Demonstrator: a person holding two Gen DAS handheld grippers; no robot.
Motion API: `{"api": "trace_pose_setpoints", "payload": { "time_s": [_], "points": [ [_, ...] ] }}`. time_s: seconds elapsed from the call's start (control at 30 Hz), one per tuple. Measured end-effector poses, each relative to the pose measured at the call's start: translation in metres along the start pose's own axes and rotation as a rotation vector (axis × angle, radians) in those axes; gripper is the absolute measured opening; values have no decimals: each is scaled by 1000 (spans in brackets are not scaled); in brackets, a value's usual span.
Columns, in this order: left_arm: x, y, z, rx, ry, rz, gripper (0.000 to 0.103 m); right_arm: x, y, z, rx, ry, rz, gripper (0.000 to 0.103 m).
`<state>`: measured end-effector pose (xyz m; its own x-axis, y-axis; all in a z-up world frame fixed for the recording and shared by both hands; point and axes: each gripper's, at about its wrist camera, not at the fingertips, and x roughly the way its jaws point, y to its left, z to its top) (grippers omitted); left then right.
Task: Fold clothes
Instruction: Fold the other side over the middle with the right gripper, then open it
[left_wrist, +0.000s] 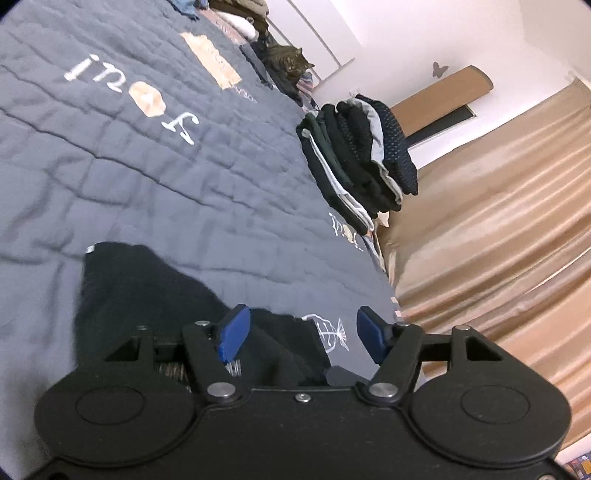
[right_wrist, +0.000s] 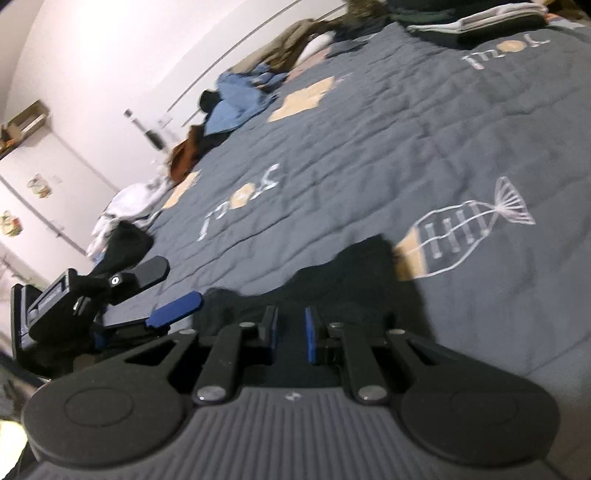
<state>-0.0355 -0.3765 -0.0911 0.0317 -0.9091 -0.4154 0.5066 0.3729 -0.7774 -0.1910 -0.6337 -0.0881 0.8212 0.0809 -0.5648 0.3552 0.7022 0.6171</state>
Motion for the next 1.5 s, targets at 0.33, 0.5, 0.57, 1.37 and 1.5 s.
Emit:
{"api": "trace_pose_setpoints", "payload": {
  "time_s": [0.33,0.5,0.57,1.37,1.5],
  "points": [
    [-48,15,-60,-101,20,54,68,-8,11,-38,-45,119,6,16],
    [-56,22,-94,-84,91,119,68,-26,6,-59,-46,153,-14,16],
    [-61,21,-101,-82,99,121,68,-34,3,-65,-47,161,-19,16],
    [-117,10,-176,-30,105,167,72,-111,7,-134,-50,114,-137,17],
    [-124,4,-177,-13,88,156,73,-124,20,-140,-77,84,-37,17]
  ]
}}
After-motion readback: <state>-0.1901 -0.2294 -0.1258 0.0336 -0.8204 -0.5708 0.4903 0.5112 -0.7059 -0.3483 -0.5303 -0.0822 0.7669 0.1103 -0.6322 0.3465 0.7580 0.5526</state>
